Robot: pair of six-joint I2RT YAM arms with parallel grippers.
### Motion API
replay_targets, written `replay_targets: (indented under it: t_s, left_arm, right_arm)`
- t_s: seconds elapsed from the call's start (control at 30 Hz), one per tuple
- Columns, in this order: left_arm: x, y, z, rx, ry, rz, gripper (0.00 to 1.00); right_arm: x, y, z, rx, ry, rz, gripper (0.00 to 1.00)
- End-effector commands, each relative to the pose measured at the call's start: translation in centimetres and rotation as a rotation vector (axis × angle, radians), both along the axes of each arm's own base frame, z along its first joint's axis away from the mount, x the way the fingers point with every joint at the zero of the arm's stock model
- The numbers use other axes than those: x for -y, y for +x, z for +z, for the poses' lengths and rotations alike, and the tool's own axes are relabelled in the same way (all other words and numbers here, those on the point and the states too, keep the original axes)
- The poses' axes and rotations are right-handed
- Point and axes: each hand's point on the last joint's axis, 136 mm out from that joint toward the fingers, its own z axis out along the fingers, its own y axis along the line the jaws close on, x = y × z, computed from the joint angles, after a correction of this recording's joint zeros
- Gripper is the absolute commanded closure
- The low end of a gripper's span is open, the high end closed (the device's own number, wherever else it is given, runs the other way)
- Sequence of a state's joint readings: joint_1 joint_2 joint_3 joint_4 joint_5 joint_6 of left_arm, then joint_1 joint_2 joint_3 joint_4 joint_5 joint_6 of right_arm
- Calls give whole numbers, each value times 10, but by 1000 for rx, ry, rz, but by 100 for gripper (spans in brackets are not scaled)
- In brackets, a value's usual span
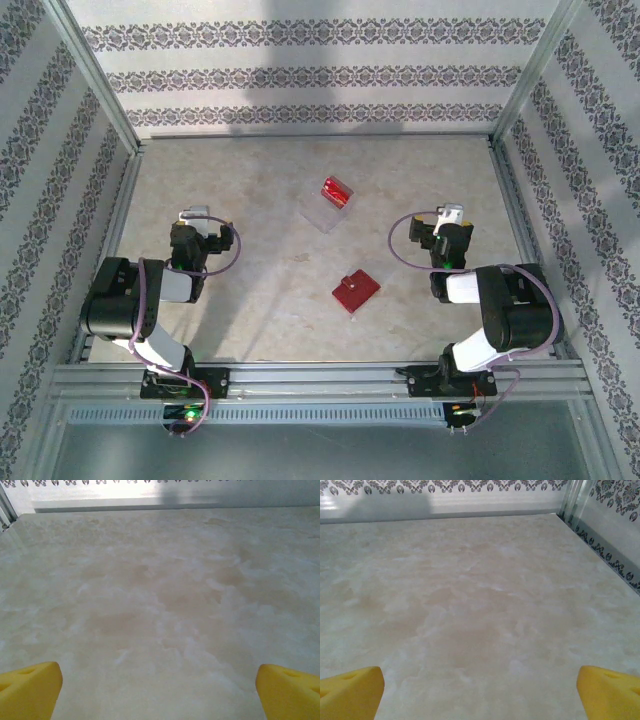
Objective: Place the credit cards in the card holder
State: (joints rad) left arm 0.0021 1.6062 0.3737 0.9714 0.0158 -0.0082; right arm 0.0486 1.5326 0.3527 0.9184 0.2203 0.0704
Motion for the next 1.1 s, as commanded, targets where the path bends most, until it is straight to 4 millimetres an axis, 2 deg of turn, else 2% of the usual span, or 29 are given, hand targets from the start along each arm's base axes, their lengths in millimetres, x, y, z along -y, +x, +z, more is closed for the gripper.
replay_targets:
  t_s: [0.0,0.83,0.97,1.07]
  left_arm:
    - [2,3,5,7,3,-18,0]
    - [4,3,5,6,3,-27,0]
    - [9,3,20,-6,0,-60,0]
    - [17,5,39,-41,1,-106,0]
  right_arm:
    - [0,5,18,56,-15,-2,1]
    - [0,5,17,57,-4,13,2]
    - [-9,3,36,104,-32,39,2]
    - [-17,-5,43,75,-74,54,2]
